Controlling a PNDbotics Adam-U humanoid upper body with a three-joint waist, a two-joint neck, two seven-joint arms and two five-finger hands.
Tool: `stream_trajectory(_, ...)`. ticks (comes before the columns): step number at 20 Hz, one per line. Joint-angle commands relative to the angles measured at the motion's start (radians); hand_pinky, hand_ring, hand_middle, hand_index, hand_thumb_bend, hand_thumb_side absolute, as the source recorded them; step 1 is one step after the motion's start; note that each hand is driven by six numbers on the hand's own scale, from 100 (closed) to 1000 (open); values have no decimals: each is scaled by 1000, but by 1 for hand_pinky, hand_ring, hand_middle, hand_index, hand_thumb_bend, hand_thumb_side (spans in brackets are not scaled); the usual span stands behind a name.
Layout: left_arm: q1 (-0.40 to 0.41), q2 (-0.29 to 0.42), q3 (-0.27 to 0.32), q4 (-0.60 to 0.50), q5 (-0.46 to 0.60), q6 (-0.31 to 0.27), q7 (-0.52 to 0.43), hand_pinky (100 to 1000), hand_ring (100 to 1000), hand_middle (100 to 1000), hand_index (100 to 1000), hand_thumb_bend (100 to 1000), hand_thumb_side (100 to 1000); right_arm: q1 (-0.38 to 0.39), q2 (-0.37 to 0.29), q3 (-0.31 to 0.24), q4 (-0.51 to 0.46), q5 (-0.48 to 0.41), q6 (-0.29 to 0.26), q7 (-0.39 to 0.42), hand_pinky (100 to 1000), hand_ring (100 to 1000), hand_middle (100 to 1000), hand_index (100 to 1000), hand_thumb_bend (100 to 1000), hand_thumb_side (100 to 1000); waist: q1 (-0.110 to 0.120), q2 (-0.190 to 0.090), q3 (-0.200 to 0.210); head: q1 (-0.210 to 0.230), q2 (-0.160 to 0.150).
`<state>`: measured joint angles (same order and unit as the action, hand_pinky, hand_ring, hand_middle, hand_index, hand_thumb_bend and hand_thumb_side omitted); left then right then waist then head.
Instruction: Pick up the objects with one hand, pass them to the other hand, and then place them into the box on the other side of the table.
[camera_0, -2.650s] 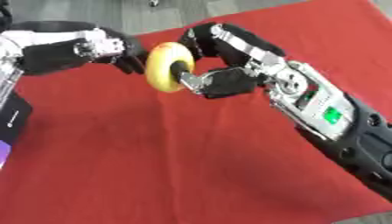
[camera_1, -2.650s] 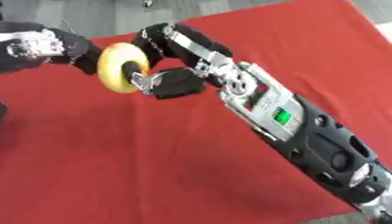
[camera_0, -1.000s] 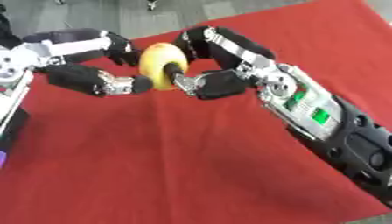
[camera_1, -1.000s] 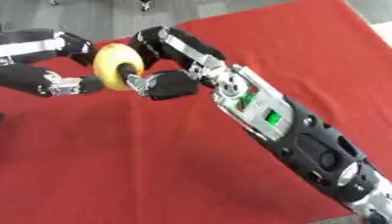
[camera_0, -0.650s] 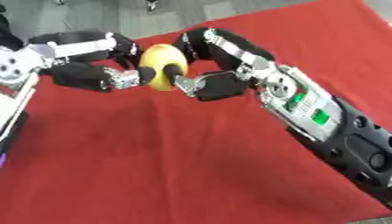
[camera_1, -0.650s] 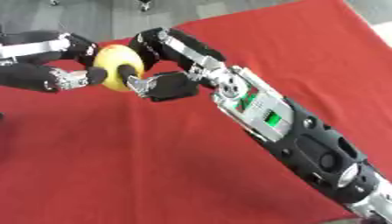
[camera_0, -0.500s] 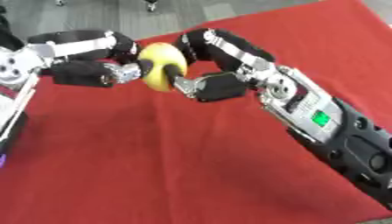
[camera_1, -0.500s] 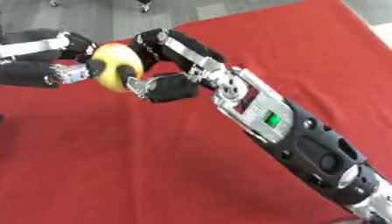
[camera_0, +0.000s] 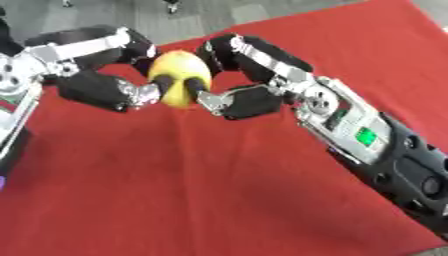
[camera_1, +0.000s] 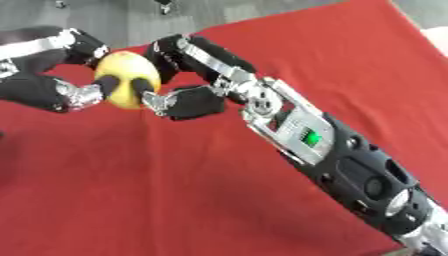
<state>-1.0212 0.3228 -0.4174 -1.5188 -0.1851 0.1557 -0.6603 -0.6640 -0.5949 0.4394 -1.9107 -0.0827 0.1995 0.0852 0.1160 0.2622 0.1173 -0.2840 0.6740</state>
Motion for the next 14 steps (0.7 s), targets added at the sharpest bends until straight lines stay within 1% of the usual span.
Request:
stream_trajectory(1,-17,7,6,-10,4,10,10,747,640,497,475,100,271,-13,-15,-7,-23,8,-2,5,669,601,433,593,100,183,6,-1,0,2,-13)
stream_trajectory(6,-12,10,10,-14,15,33,28,733,618,472,480,100,240,-10,-20,-7,-24,21,-3,-1,677,616,459,634,100,155,6,0,-1,1,-13)
stream_trajectory(11,-5,21,15,-24,31,35,54,715,597,445,464,100,209,-5,-24,-6,-24,22,-6,-12,683,629,474,652,100,160,5,-1,-1,5,-18)
stream_trajectory(14,4,30,19,-31,38,38,75,712,593,450,488,100,201,-3,-30,-6,-27,13,-8,-18,683,632,478,660,100,164,5,-1,0,11,-20)
